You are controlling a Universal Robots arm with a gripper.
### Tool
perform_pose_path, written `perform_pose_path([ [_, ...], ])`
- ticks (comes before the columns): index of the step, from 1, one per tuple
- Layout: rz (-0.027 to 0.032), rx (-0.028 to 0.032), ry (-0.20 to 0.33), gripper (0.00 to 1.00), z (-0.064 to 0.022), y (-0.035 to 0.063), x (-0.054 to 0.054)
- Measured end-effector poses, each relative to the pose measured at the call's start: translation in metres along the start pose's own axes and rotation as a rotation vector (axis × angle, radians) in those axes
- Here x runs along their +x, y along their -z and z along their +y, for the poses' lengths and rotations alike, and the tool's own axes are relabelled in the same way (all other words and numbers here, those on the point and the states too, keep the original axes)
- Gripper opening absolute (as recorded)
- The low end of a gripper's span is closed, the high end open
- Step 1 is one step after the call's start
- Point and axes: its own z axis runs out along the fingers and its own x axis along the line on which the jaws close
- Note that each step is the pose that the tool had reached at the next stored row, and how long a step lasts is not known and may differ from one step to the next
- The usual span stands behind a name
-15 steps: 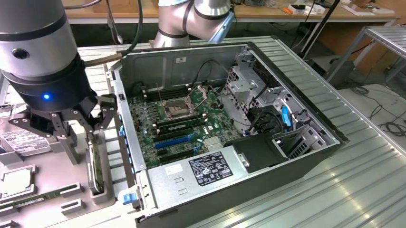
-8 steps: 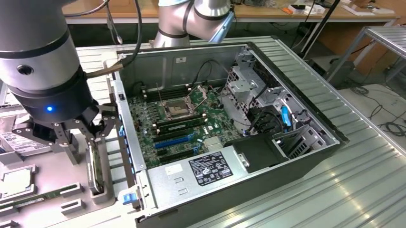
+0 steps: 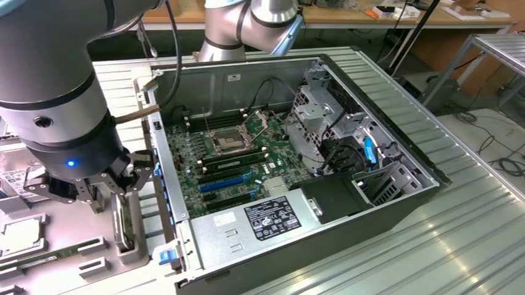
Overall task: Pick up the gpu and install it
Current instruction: 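Pick up the gpu and move the gpu toward the slot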
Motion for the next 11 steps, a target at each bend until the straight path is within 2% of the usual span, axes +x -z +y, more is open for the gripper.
perform_pose_path([
  [3, -0.0002, 0.0001, 0.000, 0.38, -0.0001, -0.0033, 0.000],
  [7, -0.0002, 0.0015, 0.000, 0.38, -0.0004, -0.0190, 0.003],
  [11, -0.0008, 0.0014, 0.001, 0.38, 0.0000, -0.0296, 0.004],
])
